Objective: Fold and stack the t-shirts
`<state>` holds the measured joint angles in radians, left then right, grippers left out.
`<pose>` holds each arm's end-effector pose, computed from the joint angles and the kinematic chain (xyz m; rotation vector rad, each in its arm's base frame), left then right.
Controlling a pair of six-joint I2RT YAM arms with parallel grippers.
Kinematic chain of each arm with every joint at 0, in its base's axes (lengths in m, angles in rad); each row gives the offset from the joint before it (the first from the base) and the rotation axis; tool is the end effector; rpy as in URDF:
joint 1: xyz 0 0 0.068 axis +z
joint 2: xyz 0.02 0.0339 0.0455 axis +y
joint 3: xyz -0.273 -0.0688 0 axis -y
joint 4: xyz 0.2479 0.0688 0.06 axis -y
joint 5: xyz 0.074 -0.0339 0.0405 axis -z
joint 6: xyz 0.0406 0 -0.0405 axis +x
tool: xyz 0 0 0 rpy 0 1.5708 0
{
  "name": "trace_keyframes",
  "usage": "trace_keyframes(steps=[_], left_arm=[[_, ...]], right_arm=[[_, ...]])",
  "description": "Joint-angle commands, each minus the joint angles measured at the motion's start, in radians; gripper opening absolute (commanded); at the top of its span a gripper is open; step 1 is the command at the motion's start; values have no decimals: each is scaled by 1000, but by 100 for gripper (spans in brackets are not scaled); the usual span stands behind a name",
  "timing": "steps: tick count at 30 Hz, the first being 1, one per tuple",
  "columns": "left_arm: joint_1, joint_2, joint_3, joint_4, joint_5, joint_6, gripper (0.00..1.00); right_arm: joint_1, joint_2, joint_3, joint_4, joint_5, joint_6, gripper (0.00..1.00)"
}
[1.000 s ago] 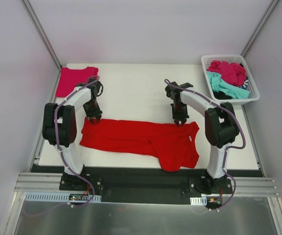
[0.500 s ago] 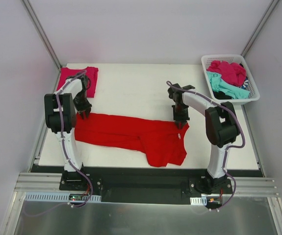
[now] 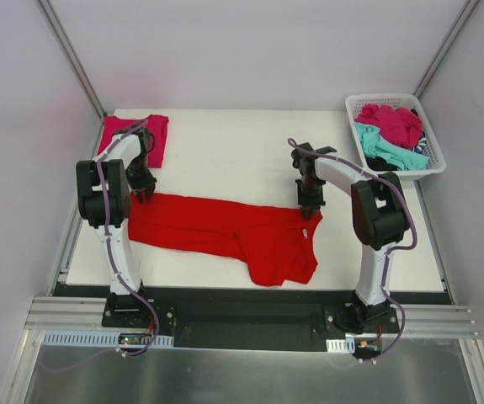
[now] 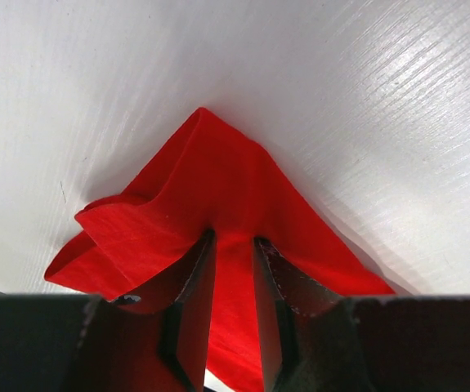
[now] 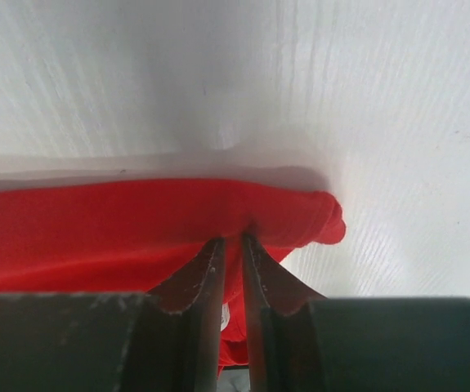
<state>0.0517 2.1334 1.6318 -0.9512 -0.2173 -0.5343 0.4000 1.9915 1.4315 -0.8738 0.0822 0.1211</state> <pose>0.4242 0.0307 0.1650 -0.8742 2.8315 0.2720 0.3596 0.1484 0.1685 -0.4069 2.9596 -0.0659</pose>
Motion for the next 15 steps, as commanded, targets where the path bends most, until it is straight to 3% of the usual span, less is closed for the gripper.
trace_keyframes(steps=[1,8,15], left_arm=[[-16,-1,11,-17,16,5,24],[-39,-99,-7,-26,10,14,24],[-176,-355,-78,-46,9,14,25]], right_arm=[[-26,0,43,18,-21,-35,17],[-6,-167,18,29,-65,-55,17],[199,-338,12,-91,-16,-37,19]])
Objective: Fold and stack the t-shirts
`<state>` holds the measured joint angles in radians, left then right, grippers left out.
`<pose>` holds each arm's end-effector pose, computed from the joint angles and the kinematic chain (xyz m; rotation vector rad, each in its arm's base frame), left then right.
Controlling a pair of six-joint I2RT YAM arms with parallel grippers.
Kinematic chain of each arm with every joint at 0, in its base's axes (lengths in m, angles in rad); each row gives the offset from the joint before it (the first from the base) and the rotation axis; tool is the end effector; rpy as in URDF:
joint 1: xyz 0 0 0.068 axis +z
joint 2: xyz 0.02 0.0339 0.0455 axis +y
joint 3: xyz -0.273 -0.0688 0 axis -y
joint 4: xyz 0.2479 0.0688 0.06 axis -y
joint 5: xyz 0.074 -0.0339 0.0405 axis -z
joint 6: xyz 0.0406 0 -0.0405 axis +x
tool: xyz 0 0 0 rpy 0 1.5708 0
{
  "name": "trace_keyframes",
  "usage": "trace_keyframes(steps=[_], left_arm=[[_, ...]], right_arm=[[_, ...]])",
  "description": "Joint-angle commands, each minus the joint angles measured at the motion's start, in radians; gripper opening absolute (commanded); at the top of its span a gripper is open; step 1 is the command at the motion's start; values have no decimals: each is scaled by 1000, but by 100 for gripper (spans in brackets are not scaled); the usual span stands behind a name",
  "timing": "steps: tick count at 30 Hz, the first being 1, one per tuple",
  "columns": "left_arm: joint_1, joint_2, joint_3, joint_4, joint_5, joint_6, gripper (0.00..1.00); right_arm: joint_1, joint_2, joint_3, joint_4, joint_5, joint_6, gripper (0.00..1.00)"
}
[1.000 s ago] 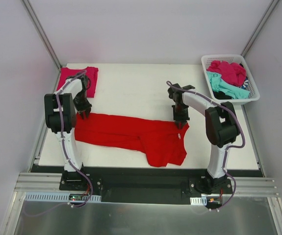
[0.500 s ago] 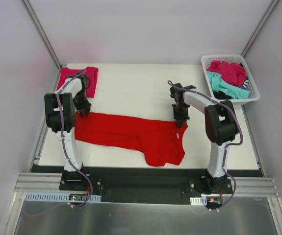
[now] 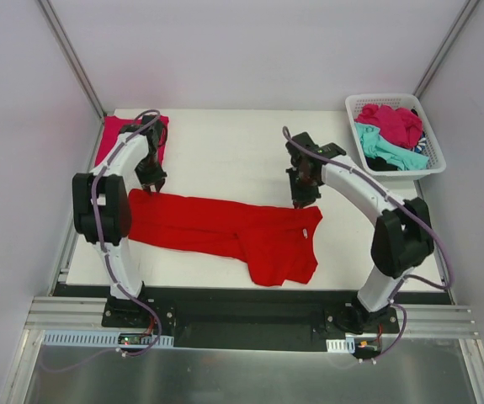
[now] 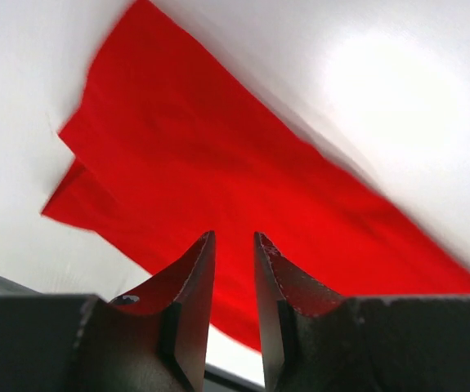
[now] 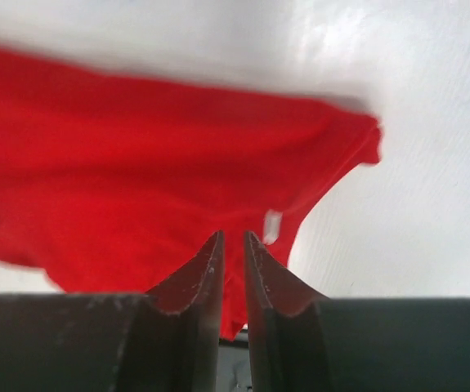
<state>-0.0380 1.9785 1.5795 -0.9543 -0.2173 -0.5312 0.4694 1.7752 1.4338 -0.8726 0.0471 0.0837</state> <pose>0.4045 -0.0066 0.2121 -0.7325 2.7701 0.2121 0.3300 0.1653 0.2470 -0.5221 2.7354 0.0740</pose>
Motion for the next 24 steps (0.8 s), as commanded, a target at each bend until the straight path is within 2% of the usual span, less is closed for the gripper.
trace_keyframes(steps=[1,3,8,15,17,21,24], left_arm=[[-108,-220,-50,-43,28,7,25],[-123,-268,-96,-41,70,-1,25],[-168,-343,-196,3,91,-10,25],[-163,-369,-194,5,87,13,26],[-145,-353,-193,3,84,28,27],[-56,-323,-222,12,164,37,26],[-43,-326,-251,23,188,43,26]], right_arm=[[150,-135,1,-95,19,13,20],[204,-168,-35,-91,10,45,20],[242,-192,-156,-26,22,86,21],[285,-237,-265,-9,68,120,19],[293,-263,-285,-8,76,126,19],[308,-304,-346,14,70,139,19],[344,-306,-357,15,82,160,19]])
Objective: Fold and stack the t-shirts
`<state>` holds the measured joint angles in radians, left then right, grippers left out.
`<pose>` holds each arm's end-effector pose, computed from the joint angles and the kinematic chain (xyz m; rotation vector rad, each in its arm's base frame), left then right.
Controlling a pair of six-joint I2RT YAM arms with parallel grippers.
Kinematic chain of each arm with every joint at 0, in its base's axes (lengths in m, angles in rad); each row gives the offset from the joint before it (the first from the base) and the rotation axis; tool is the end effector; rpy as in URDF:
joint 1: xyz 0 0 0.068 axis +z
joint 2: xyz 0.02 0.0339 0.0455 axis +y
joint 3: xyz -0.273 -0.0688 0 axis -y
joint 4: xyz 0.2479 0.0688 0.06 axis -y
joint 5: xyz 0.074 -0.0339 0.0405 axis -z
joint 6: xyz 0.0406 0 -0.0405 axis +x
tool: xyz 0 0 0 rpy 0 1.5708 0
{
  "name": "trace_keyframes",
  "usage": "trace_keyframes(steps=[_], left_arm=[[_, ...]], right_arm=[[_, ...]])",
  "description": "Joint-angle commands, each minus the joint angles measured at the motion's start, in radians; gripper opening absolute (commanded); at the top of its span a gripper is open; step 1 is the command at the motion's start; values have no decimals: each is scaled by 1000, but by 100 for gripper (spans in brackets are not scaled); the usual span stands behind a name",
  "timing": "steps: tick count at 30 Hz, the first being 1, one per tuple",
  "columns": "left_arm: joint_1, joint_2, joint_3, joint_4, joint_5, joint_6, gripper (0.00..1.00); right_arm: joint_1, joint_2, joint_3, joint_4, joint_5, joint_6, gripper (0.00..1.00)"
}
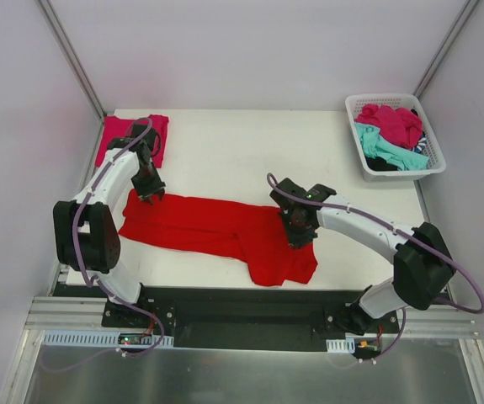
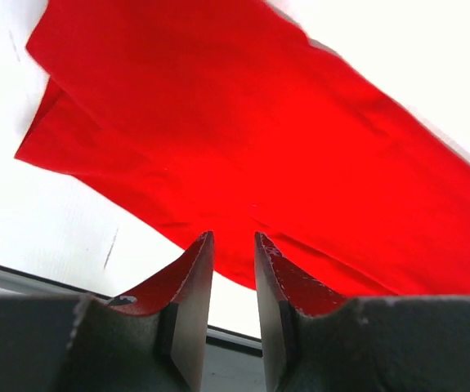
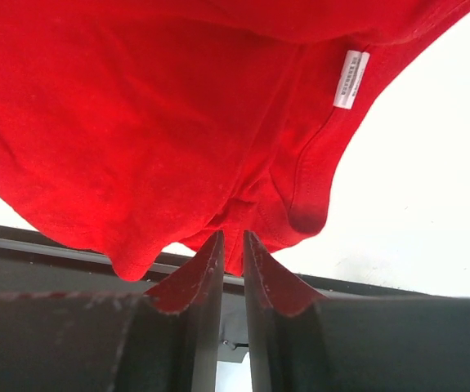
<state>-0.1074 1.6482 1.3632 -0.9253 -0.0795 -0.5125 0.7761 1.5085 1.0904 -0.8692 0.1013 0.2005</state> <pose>0.3347 -0.0328 0.2664 -0.5777 2.7132 -0.0491 0.2069 0.1973 0.2303 -0.7874 2.7324 0.0631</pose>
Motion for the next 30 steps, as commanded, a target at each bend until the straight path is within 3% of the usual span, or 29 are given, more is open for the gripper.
trace_keyframes(steps=[1,8,16,23,30], left_arm=[[40,1,-42,-1,63,25,26],[150,-27,-64,22,156,29,28],[299,-16,-55,25,164,37,28],[382,-54,-69,31,181,68,29],[358,-39,-107,59,287,81,28]], right_arm=[[43,-30,-18,12,32,51,19],[117,113,-1,53,9,97,18],[95,312,9,159,-89,131,19],[-29,291,-142,251,-172,155,18],[-112,248,-167,230,-180,111,17]])
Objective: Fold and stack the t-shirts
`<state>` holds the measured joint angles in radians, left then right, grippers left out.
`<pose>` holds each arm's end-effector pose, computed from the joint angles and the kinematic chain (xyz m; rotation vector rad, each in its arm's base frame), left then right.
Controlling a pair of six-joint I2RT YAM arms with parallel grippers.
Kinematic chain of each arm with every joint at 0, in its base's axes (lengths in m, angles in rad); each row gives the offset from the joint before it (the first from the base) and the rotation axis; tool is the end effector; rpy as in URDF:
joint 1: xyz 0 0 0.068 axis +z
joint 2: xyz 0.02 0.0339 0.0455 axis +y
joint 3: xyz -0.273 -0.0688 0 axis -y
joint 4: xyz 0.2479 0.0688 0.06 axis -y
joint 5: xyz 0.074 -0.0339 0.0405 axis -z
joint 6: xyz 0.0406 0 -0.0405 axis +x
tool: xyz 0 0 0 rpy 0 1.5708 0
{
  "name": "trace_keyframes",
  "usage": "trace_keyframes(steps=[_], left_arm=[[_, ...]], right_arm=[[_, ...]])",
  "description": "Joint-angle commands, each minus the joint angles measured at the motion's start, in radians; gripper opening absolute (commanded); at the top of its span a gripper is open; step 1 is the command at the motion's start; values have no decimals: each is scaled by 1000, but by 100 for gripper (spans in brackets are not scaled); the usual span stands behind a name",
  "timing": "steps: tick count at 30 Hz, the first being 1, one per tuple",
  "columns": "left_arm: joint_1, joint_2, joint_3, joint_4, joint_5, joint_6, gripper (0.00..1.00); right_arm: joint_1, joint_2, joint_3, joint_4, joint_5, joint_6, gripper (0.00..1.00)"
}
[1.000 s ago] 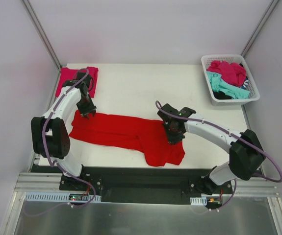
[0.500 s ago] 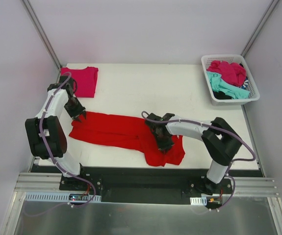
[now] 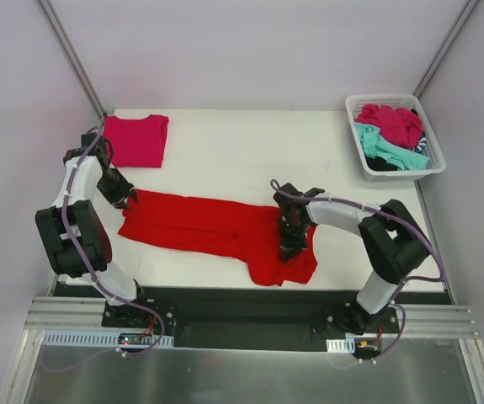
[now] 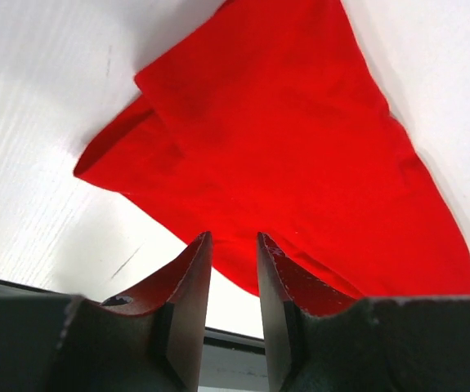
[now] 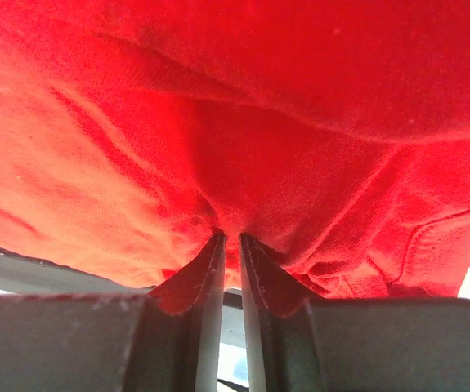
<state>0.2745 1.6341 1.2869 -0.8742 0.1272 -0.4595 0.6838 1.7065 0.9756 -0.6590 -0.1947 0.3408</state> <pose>0.3190 0.0845 0.2507 -0.9743 2.6221 -0.2230 0.2292 0.1969 0.1512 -0.5479 3.0047 0.3957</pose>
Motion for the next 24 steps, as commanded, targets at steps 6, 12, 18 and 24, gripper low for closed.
trace_keyframes(steps=[6,12,18,24], left_arm=[[-176,36,-23,-14,-70,59,28],[-208,187,57,-65,-184,81,26],[-221,240,173,-117,-285,79,26],[-248,256,203,-118,-397,45,25]], right_arm=[[8,30,8,-31,141,-23,17],[62,-24,92,-140,230,-6,17],[112,-94,285,-316,337,-2,20],[112,-38,308,-294,391,4,21]])
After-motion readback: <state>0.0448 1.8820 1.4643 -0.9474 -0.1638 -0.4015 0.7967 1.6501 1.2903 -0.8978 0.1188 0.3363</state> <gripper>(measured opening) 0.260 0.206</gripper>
